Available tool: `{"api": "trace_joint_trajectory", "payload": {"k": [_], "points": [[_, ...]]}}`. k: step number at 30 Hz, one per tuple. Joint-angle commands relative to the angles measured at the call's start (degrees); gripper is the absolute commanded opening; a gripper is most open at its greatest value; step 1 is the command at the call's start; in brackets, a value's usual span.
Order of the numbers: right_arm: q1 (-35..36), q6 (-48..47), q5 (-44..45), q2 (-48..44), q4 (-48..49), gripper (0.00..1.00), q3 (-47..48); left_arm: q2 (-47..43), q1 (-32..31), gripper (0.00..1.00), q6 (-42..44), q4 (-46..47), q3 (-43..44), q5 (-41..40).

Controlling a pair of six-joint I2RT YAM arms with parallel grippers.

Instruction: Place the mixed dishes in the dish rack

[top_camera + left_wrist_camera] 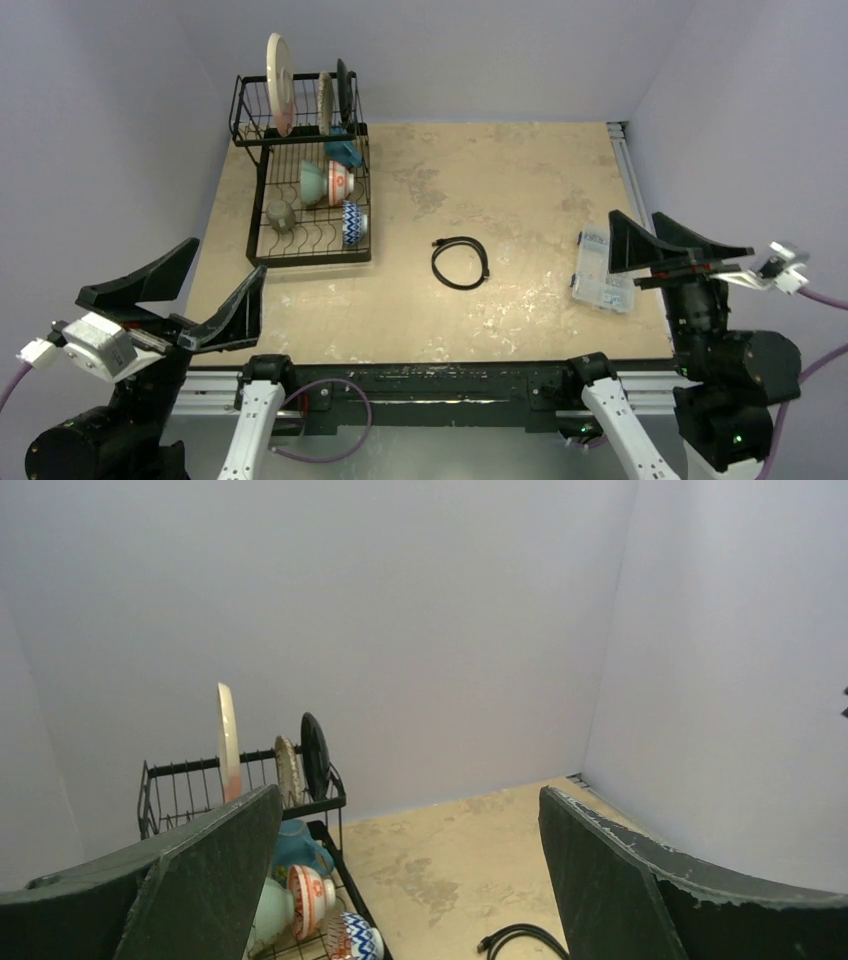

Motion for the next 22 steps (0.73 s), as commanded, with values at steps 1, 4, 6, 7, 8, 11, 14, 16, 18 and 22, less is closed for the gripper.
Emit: {"api": "trace_joint_trajectory", "payload": {"k": [1,4,6,7,8,11,14,16,18,22], "points": [[0.21,-1.12,11.11,-3.0,-5.0,0.99,3.21,-1.63,-0.58,0.98,4.05,-2.69,1.09,-2.77],[0.16,-1.24,15.29,-3.7,-6.21,0.99,4.83,-2.31,-0.58,0.98,4.25,-2.69,0.38,-3.21],[0.15,-1.37,16.89,-3.28,-7.14,0.99,5.52,-2.54,-0.58,0.98,4.58,-2.57,-0.23,-3.13],[0.15,-1.55,17.21,-3.08,-7.42,0.99,5.55,-2.64,-0.58,0.98,4.84,-2.59,-0.45,-3.2],[0.18,-1.8,17.26,-2.99,-7.4,0.99,5.41,-2.75,-0.58,0.98,5.03,-2.59,-0.64,-3.29],[0.2,-2.19,17.35,-3.05,-6.8,0.99,4.08,-2.79,-2.3,0.98,5.59,-2.74,-1.04,-3.87],[0.21,-1.65,17.53,-3.14,-6.67,0.99,3.06,-2.97,-2.6,0.98,5.89,-2.83,-1.38,-4.22],[0.13,-1.47,18.14,-3.16,-6.5,0.99,2.72,-3.05,-2.68,0.98,6.03,-2.86,-1.71,-4.57],[0.2,-0.77,19.24,-3.36,-6.7,0.99,2.43,-3.15,-2.79,0.98,6.19,-2.9,-2.09,-4.93],[0.2,-1.68,19.11,-3.98,-5.62,0.99,0.9,-3.15,-3.08,0.98,6.51,-2.72,-2.36,-4.91]]}}
